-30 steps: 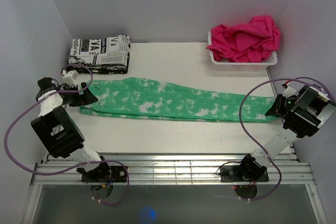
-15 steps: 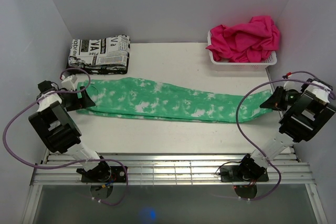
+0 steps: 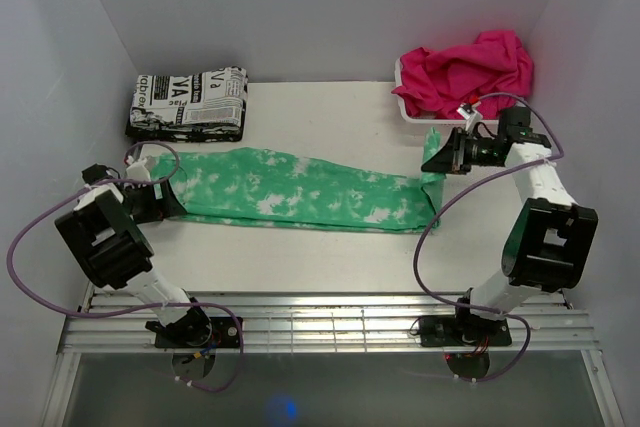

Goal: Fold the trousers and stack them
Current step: Fold the trousers

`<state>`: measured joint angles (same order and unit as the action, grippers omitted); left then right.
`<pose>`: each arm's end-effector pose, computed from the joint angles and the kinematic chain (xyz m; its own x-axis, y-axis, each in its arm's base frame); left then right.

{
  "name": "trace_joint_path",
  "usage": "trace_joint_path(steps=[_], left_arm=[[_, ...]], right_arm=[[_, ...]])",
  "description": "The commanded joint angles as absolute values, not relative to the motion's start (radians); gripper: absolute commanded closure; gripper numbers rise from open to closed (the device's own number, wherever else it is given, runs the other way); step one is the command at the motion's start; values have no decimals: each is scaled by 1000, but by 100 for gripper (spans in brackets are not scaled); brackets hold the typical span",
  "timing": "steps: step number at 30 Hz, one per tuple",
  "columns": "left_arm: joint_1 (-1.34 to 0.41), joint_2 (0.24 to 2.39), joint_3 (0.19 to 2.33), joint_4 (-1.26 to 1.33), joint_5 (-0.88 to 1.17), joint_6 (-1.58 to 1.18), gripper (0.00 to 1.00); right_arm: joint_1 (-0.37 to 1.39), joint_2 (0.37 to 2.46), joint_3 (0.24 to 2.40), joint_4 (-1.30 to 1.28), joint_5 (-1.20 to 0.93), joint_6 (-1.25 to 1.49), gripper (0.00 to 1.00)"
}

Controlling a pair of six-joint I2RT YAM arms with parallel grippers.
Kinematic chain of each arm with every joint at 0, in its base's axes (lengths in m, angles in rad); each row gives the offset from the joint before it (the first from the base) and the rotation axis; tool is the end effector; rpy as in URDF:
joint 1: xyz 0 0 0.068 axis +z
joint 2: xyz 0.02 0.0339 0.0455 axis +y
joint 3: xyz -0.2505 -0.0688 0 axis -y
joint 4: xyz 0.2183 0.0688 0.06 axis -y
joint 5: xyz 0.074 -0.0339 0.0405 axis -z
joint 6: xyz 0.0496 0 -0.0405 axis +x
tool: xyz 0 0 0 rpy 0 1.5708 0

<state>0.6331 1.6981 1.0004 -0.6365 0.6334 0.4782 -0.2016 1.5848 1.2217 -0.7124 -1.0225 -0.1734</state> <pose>0.2466 0.1446 0.1569 -0.8638 -0.1738 -0.4729 0.0366 0.9145 -0.4030 0.2988 -0.0179 0.2547 -0.7985 0.0714 -0.5977 -0.4374 0.6134 0.6576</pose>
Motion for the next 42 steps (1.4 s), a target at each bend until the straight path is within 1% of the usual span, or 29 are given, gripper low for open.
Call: trace_joint_path(steps=[1,2,3,4,7,11,12,15,18,25,38,39,41,42], left_arm=[[637,1726,991,-606,632,488,11],[637,1733,991,-604,632,482,12],[637,1739,994,-604,634,477,13],[637,1752,994,-604,635,476,13],[637,1755,988,-600,641,469,13],[637,1752,973,-595,629,468,13],[637,1752,968,-595,626,468,13],[637,1747,963,-594,623,466,13],[637,1750,962,-594,623,465,13],[637,1758,957,-592,612,463,12],[637,1755,940,-588,598,471,10],[637,1753,940,-588,597,469,9],[637,1753,939,-589,598,469,8],[637,1752,940,-589,598,471,8]], right_arm=[[-91,1558,1197,-405,-1039,128,92],[-25,1565,1193,-328,-1026,162,92],[1,1574,1190,-292,-1016,191,92],[82,1597,1189,-261,-994,236,92],[190,1658,1192,-149,-962,299,92],[281,1744,1209,-26,-919,382,92],[294,1775,1207,50,-916,406,92],[351,1812,1193,164,-884,495,92],[414,1858,1198,227,-858,544,92],[528,1957,1256,253,-782,577,92],[609,2124,1347,333,-790,637,92],[612,2144,1357,336,-798,641,87],[623,2161,1382,337,-808,646,67],[626,2167,1385,347,-811,653,66]])
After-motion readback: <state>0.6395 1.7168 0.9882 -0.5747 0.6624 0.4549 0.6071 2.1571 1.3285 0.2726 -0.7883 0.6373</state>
